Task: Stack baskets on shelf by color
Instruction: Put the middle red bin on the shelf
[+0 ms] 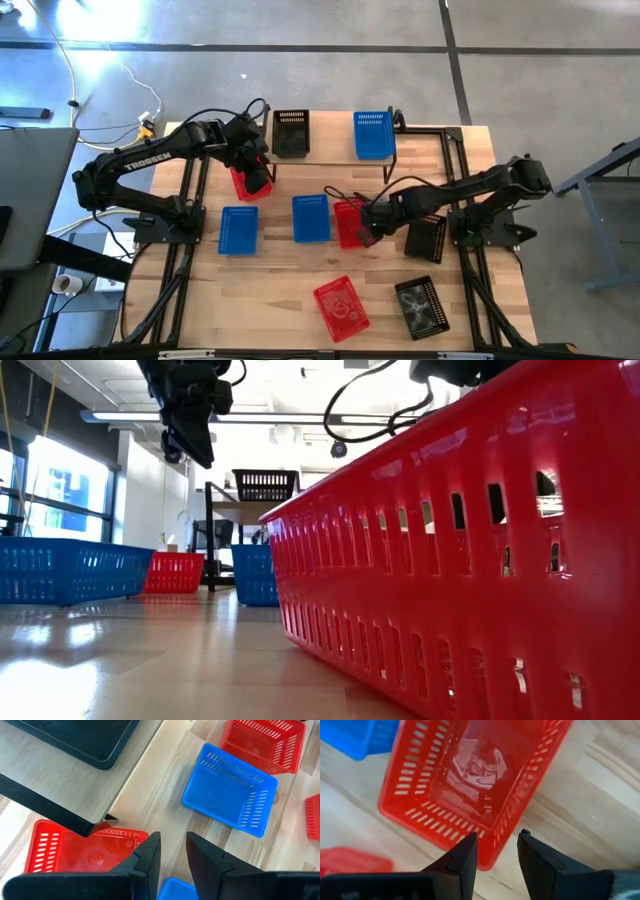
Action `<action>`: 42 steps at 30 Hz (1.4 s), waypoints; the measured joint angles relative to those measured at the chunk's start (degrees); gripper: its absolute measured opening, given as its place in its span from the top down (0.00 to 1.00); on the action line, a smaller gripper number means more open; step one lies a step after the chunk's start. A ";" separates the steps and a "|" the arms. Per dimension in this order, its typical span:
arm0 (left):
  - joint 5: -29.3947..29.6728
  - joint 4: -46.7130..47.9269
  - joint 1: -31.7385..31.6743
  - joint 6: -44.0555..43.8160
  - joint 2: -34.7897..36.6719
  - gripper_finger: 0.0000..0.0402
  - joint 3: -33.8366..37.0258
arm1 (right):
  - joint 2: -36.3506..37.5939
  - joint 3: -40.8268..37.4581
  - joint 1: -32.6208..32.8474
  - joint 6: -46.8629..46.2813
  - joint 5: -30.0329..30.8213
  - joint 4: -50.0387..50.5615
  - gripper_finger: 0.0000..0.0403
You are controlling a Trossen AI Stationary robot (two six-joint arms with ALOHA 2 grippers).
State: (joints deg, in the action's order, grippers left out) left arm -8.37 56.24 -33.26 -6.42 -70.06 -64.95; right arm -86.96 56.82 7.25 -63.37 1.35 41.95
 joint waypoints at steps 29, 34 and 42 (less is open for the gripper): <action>0.03 -0.01 0.00 1.70 0.00 0.79 0.01 | -4.87 -1.88 -1.27 -2.60 2.03 -5.86 0.84; 0.06 -0.02 0.00 2.14 0.00 0.79 0.02 | -4.85 -1.86 -1.29 -3.41 1.76 -6.80 0.98; 0.14 -0.43 0.00 2.85 0.00 0.79 0.02 | -4.55 0.71 -1.51 -3.70 2.59 -5.01 0.99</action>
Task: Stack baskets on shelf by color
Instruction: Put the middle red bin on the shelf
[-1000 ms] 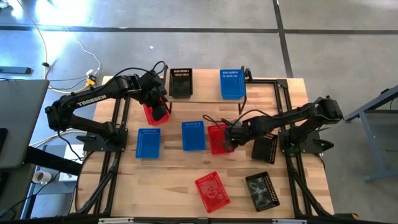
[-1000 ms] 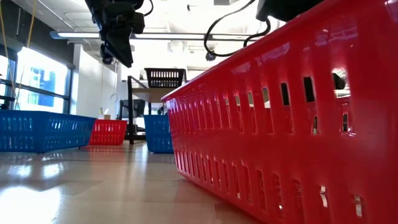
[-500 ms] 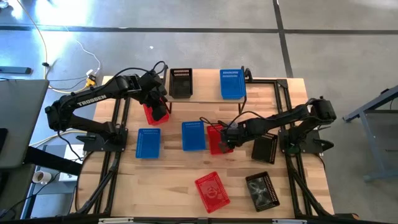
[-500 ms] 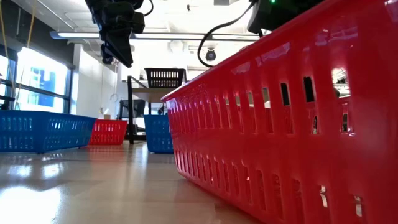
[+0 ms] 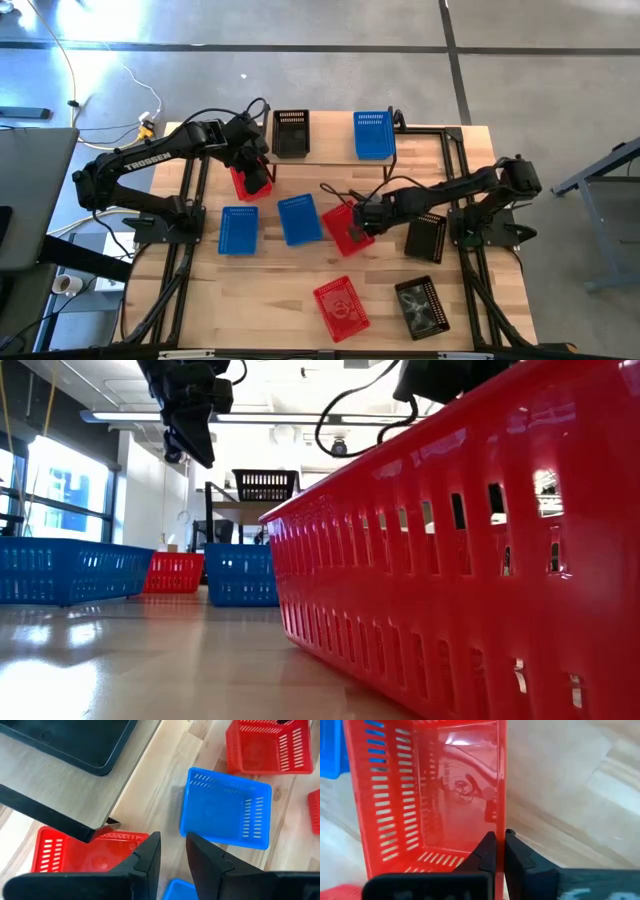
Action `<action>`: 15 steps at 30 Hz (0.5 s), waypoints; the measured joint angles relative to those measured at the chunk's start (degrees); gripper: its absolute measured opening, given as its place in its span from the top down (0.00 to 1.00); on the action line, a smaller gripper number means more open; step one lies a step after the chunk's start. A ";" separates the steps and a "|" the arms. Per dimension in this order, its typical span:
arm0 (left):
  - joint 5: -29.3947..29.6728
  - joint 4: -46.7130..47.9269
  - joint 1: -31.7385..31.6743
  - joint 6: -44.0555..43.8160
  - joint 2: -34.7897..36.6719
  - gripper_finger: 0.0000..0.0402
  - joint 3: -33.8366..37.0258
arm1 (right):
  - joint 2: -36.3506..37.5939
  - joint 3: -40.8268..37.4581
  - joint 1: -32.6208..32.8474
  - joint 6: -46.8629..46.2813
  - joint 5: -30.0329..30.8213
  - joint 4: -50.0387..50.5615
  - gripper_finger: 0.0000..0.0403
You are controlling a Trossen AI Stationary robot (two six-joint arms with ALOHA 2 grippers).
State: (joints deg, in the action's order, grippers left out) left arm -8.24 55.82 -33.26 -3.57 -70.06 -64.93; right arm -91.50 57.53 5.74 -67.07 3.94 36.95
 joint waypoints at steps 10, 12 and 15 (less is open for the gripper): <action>0.07 -0.07 0.00 0.80 0.00 0.79 0.00 | 0.00 6.90 -0.15 0.00 4.51 5.30 1.00; 0.07 -0.09 0.00 0.80 0.00 0.79 0.00 | 0.00 8.66 -0.42 0.00 5.88 6.19 1.00; 0.07 -0.09 -0.02 0.81 0.00 0.79 0.00 | 0.00 11.74 -1.19 0.27 8.35 8.07 1.00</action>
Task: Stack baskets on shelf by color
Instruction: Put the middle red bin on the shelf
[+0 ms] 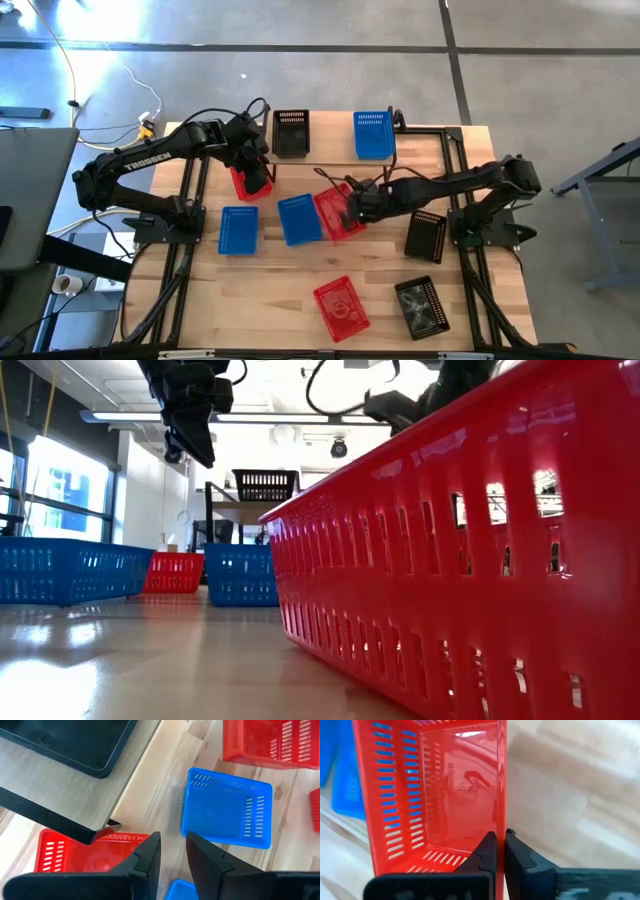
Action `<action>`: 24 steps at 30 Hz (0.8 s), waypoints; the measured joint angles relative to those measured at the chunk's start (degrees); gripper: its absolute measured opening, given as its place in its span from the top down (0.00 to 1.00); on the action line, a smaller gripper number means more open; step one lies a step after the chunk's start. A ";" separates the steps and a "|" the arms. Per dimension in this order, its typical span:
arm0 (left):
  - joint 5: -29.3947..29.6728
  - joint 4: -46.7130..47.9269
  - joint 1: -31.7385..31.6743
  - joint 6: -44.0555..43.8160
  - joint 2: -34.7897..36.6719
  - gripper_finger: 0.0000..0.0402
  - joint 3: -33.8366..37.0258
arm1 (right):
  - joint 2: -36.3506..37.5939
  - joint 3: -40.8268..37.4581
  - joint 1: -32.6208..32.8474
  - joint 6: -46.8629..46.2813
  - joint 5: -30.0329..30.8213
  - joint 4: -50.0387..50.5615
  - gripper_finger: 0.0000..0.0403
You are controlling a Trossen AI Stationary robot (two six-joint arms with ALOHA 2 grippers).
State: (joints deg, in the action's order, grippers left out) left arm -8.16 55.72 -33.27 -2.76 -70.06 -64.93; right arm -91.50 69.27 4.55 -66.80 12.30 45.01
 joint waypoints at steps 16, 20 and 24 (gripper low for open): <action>0.00 0.00 0.02 -0.01 0.00 0.79 0.00 | 0.02 15.50 -8.17 18.96 7.85 11.06 1.00; 0.00 0.00 0.00 -0.01 0.00 0.79 0.00 | 0.41 16.67 -11.02 23.47 7.72 11.02 1.00; 0.00 -0.02 -0.01 -0.05 0.00 0.79 0.00 | 2.19 17.06 -13.85 25.79 7.34 9.93 1.00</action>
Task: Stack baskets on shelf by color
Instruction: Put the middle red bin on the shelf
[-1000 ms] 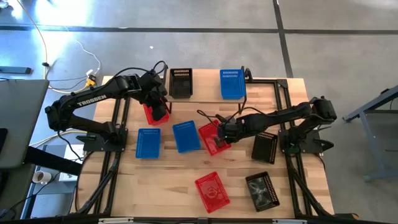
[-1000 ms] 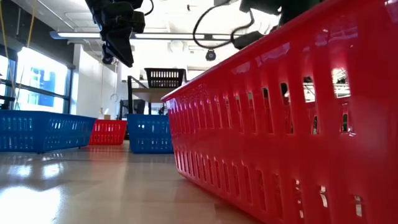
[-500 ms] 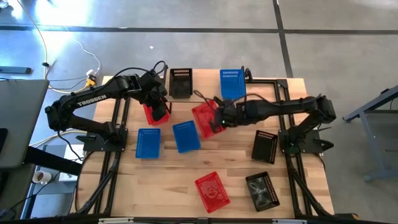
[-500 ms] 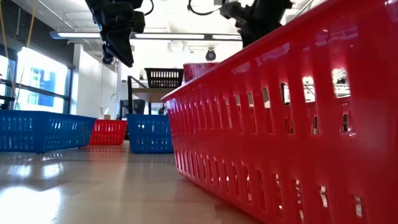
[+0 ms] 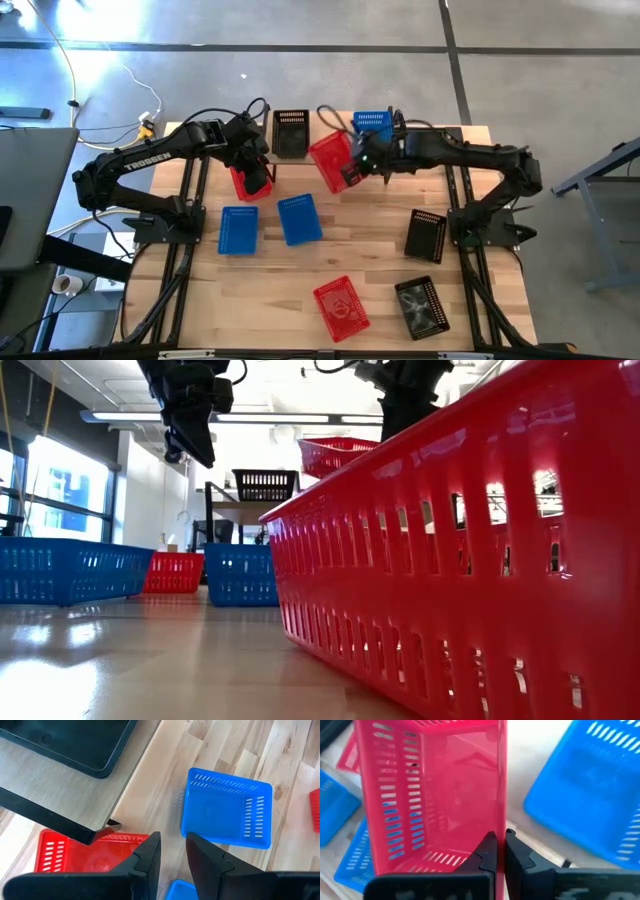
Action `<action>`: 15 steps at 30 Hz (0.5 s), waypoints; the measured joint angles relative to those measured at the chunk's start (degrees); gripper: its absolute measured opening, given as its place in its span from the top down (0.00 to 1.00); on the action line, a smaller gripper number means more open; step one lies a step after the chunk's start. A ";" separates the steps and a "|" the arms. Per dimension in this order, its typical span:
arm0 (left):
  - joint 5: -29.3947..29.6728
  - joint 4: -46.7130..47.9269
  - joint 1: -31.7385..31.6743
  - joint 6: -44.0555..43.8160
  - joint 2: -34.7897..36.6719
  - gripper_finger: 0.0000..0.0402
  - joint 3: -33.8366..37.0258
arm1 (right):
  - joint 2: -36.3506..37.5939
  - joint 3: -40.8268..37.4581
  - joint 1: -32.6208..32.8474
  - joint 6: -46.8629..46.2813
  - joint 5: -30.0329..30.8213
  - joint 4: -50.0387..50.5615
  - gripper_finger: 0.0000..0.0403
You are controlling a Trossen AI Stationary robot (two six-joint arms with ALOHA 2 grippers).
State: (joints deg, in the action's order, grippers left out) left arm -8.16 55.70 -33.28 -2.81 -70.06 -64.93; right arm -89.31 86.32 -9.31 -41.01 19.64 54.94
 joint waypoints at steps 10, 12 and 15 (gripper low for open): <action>-0.02 -1.16 0.02 -1.22 0.00 0.79 0.00 | 3.23 0.00 -4.81 -6.32 -0.62 -7.96 1.00; 0.00 -2.36 0.02 -0.54 0.00 0.79 0.00 | 2.90 0.00 -5.30 -8.23 -0.72 -10.35 1.00; -0.01 -3.49 0.01 0.06 0.02 0.79 0.00 | 2.72 0.00 -5.43 -10.98 -0.76 -10.97 1.00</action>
State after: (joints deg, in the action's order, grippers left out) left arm -8.17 52.21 -33.27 -2.75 -70.04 -64.93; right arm -86.59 86.32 -14.74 -51.99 18.88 43.97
